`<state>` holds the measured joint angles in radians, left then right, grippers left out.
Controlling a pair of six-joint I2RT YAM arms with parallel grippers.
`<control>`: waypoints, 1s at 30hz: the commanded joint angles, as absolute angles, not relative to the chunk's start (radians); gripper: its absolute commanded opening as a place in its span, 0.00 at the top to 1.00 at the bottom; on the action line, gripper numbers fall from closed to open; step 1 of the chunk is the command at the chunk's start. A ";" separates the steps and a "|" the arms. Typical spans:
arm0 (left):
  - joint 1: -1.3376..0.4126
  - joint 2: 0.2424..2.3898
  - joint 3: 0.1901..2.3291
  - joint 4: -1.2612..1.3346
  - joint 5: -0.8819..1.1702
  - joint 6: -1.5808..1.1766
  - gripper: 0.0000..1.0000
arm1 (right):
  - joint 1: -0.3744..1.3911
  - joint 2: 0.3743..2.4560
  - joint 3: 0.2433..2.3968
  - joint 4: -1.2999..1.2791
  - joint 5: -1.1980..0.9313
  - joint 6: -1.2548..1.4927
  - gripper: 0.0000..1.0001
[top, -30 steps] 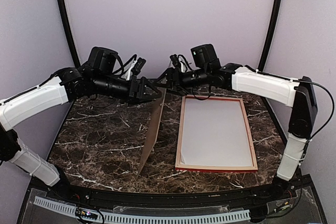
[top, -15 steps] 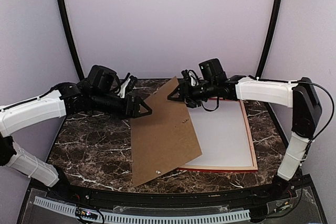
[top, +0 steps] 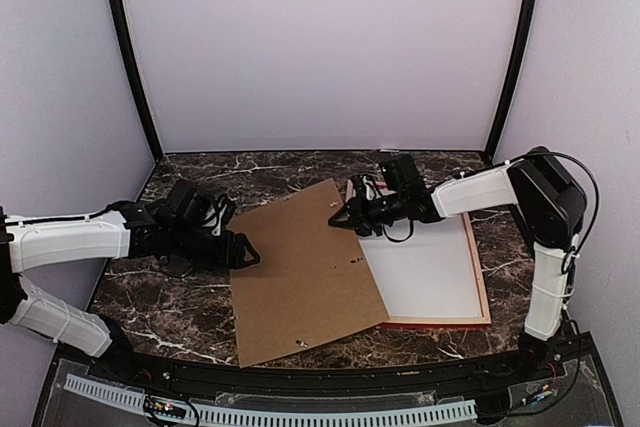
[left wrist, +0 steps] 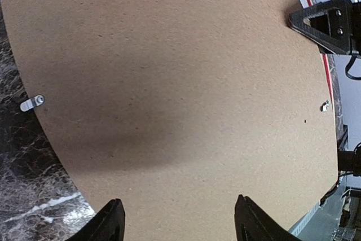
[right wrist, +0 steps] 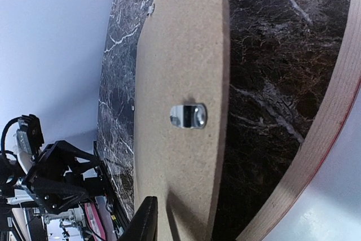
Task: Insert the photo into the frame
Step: Pick up the backboard from the center of the board.
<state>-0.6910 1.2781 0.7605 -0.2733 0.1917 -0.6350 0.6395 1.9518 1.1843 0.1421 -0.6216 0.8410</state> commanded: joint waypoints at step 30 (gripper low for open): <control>-0.368 1.154 0.512 0.140 0.635 -0.582 0.19 | 0.559 1.648 1.177 0.298 -0.786 0.943 1.00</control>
<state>-0.3729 1.1370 0.5411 -0.0208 0.5026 -0.5705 0.5667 1.7123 1.1839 0.2008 -0.7494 0.9001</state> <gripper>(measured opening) 0.809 0.030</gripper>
